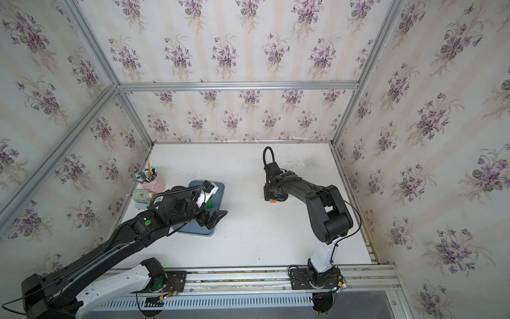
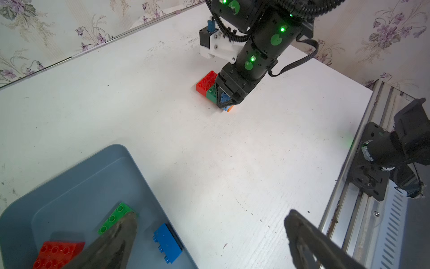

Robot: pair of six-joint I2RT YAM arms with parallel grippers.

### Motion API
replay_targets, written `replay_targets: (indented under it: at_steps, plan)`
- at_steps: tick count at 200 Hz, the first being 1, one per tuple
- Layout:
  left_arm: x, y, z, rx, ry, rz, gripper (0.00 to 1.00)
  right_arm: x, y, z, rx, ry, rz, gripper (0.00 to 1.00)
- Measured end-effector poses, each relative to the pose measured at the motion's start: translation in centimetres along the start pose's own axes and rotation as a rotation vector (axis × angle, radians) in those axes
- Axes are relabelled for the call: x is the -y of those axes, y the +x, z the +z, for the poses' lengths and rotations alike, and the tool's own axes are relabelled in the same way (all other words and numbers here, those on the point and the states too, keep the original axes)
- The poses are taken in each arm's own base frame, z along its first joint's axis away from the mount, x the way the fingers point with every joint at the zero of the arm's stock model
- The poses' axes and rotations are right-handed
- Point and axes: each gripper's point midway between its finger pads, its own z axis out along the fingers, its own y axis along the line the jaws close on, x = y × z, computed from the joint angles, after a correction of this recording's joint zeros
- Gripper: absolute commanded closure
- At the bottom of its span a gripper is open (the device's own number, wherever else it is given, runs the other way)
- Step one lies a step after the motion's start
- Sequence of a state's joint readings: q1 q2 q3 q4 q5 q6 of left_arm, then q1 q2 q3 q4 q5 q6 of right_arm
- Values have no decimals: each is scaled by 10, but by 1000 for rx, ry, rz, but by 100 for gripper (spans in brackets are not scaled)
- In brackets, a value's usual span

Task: Assemble a rectangle with lego
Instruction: Assemble the lego brick with the lego brick.

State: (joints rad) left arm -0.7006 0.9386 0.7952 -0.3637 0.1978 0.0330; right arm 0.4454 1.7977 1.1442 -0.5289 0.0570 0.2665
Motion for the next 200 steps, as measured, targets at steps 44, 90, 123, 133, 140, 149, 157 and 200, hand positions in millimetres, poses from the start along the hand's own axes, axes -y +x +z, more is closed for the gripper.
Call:
replay_targets:
  at_steps: [44,90,123,133,140,149,157,200]
  plan:
    - [0,0,0,0,0,0,0,0,0,-1,1,0,0,26]
    - [0,1,1,-4,0,0,0,2,0,-8,3,5,-5,17]
    - [0,1,0,-5,0,-1,0,2,-2,-15,14,5,-9,16]
    - [0,1,0,-6,0,-1,0,2,-5,-19,25,2,-8,17]
    - [0,1,0,-6,0,-1,0,1,-8,-23,34,0,-8,17]
    - [0,1,1,-7,0,-1,0,0,-14,-29,54,-3,-5,19]
    - [0,1,1,-8,0,-1,0,0,-20,-36,75,-4,1,23]
    - [-3,1,1,-11,-15,-1,0,-3,-43,-67,164,-21,80,73]
